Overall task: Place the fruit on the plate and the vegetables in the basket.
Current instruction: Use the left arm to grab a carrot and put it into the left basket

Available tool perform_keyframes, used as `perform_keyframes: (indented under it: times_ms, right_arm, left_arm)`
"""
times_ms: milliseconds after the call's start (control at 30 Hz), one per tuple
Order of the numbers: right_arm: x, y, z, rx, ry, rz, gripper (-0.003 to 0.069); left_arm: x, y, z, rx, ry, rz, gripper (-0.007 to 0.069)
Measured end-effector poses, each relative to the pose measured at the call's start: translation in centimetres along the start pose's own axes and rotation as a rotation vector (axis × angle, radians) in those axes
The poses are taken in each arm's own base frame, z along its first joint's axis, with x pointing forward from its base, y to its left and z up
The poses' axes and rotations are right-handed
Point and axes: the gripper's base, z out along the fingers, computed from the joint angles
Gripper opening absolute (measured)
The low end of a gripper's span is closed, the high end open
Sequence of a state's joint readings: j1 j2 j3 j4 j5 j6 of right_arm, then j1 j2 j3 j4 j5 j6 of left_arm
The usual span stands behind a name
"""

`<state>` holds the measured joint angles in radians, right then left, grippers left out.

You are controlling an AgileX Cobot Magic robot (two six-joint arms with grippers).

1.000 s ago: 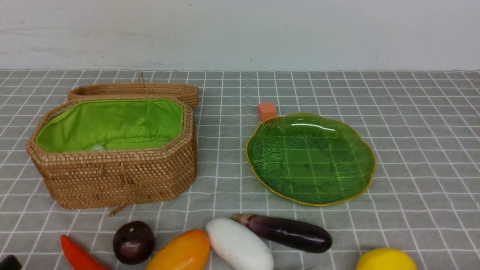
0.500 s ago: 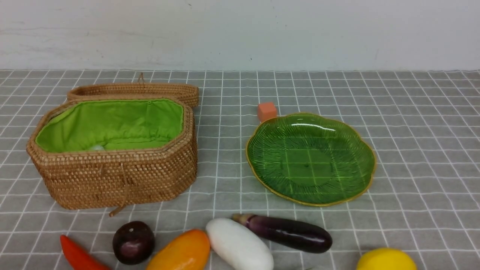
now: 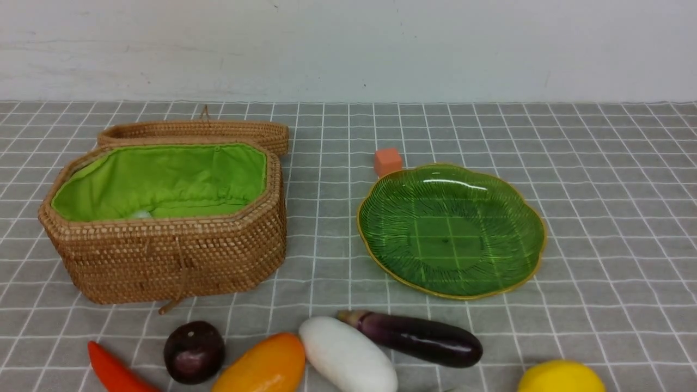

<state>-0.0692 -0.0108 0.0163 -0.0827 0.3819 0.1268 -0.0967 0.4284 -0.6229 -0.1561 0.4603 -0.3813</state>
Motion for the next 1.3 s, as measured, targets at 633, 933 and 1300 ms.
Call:
perform_keyframes:
  times_ms: [633, 933, 1300]
  right_arm:
    - [0.0, 0.0, 0.0, 0.0, 0.0, 0.0, 0.0241]
    - [0.0, 0.0, 0.0, 0.0, 0.0, 0.0, 0.0241]
    - [0.0, 0.0, 0.0, 0.0, 0.0, 0.0, 0.0241]
  left_arm:
    - [8.5, 5.3, 12.6, -0.633, 0.754, -0.525, 0.045]
    - [12.7, 8.2, 17.2, -0.752, 0.853, -0.512, 0.0445]
    - [13.6, 8.8, 17.9, -0.776, 0.885, -0.51, 0.0354]
